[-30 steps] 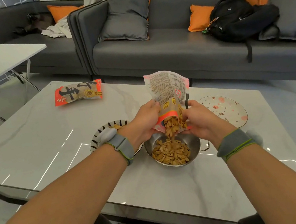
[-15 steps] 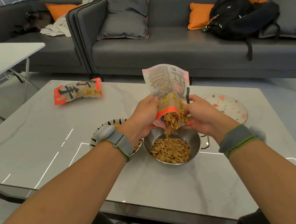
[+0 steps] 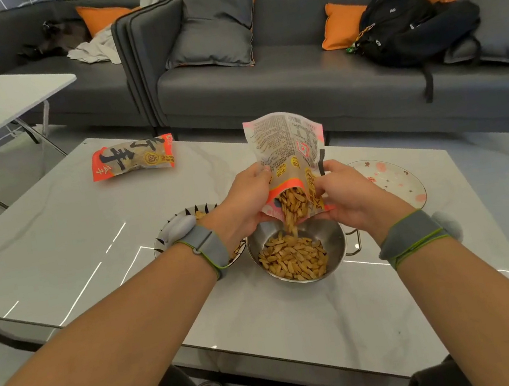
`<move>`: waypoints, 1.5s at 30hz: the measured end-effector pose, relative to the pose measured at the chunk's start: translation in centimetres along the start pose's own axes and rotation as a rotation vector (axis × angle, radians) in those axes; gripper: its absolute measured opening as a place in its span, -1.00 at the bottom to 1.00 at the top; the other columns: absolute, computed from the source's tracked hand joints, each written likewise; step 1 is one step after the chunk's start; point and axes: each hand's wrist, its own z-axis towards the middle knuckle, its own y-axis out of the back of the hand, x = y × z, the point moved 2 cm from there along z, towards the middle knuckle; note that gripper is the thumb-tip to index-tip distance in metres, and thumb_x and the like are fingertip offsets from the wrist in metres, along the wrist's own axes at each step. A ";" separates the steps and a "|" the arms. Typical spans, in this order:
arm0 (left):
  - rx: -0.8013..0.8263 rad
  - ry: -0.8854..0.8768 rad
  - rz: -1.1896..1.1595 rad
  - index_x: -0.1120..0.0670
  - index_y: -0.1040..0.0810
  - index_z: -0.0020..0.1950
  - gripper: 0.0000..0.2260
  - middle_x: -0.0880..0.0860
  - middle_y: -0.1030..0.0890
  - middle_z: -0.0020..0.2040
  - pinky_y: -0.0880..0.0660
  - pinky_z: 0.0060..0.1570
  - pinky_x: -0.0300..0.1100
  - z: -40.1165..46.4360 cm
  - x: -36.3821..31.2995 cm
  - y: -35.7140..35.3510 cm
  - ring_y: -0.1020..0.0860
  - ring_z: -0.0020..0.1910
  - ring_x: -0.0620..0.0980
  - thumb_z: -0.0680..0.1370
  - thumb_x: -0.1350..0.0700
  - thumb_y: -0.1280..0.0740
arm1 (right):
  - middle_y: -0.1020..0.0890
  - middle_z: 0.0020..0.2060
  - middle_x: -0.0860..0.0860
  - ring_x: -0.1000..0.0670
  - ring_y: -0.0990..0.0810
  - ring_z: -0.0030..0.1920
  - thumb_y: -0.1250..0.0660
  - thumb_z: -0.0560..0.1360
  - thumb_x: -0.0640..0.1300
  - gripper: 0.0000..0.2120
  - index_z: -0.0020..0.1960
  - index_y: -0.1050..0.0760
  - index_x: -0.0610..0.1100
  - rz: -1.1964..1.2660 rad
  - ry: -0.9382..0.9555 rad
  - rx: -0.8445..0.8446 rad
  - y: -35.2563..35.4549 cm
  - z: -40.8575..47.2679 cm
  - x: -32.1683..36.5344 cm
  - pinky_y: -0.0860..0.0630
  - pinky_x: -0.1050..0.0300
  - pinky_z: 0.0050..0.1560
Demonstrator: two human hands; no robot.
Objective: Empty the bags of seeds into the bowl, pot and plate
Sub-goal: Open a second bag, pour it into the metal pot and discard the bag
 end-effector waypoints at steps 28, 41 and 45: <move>0.021 -0.053 -0.025 -0.07 -0.61 0.28 -0.72 0.15 -0.73 0.21 -0.61 0.18 0.41 0.3 0.0 -0.3 -0.71 0.20 0.27 0.79 0.01 -0.11 | -0.66 0.14 -0.21 -0.22 -0.74 0.03 -0.07 0.66 -0.42 -0.50 0.53 -0.32 -0.11 0.029 0.041 -0.044 0.2 0.3 -0.1 -0.72 -0.34 0.00; 0.004 -0.075 0.019 -0.08 -0.61 0.25 -0.72 0.11 -0.75 0.17 -0.65 0.18 0.33 0.3 0.0 -0.8 -0.72 0.17 0.21 0.79 0.00 -0.10 | -0.66 0.14 -0.21 -0.22 -0.74 0.04 -0.08 0.67 -0.41 -0.51 0.54 -0.33 -0.12 0.018 0.040 -0.068 0.3 0.4 -0.1 -0.73 -0.31 -0.03; 0.005 -0.088 0.012 -0.07 -0.60 0.27 -0.73 0.10 -0.74 0.18 -0.66 0.16 0.30 0.3 0.0 -0.9 -0.72 0.17 0.21 0.80 0.01 -0.10 | -0.66 0.17 -0.22 -0.24 -0.73 0.07 -0.08 0.65 -0.42 -0.50 0.53 -0.34 -0.10 0.008 0.045 -0.076 0.5 0.6 -0.1 -0.70 -0.37 0.03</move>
